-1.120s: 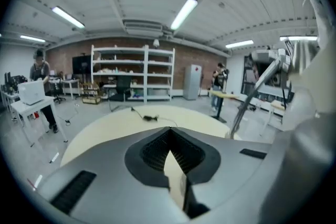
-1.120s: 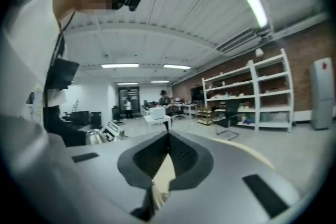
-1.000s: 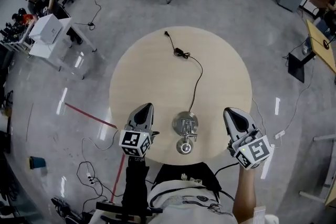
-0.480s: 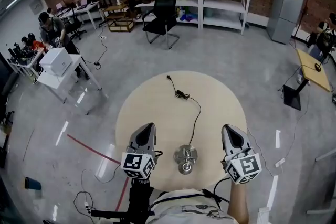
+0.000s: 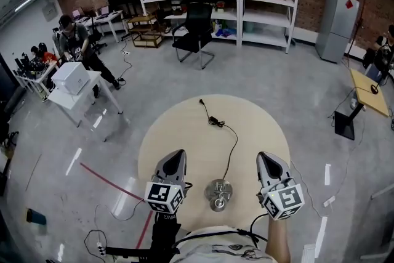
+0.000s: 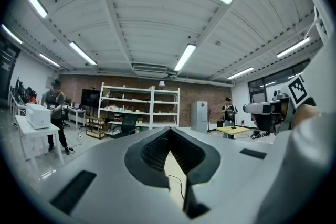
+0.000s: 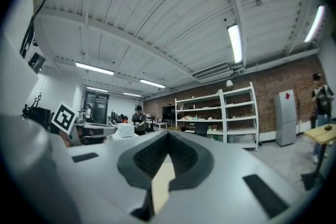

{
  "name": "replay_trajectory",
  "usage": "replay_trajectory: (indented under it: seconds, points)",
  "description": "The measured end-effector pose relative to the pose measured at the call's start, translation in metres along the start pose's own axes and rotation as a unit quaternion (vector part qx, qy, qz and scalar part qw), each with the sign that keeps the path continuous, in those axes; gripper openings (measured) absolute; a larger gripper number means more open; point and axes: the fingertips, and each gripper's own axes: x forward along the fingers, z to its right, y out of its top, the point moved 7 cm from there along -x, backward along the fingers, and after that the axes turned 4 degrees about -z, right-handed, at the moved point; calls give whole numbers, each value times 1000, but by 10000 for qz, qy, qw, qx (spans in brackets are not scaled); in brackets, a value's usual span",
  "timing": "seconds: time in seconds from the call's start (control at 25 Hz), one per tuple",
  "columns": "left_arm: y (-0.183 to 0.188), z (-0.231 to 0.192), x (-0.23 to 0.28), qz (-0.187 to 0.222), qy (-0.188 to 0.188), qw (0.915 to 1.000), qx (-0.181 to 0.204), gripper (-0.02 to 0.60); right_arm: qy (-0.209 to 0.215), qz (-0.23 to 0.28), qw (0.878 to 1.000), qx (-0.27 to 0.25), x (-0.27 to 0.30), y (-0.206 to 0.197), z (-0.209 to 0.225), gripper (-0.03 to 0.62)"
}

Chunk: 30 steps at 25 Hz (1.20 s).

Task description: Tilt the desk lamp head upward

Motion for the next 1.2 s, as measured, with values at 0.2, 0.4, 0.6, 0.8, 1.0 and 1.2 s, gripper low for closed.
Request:
replay_trajectory:
  seconds: [0.2, 0.4, 0.6, 0.8, 1.0, 1.2]
  points:
    - [3, 1, 5, -28, -48, 10000, 29, 2, 47, -46, 10000, -11, 3, 2, 1, 3]
    - [2, 5, 7, -33, -85, 10000, 27, 2, 142, -25, 9999, -26, 2, 3, 0, 3]
    - [5, 4, 8, 1, -122, 9999, 14, 2, 206, -24, 9997, -139, 5, 5, -3, 3]
    - [6, 3, 11, 29, -122, 9999, 13, 2, 209, 14, 9997, -143, 8, 6, -1, 3]
    - [5, 4, 12, 13, -175, 9998, 8, 2, 199, 39, 9997, -137, 8, 8, 0, 3]
    - [4, 6, 12, 0, -185, 9998, 22, 2, 58, 27, 10000, 20, 6, 4, 6, 3]
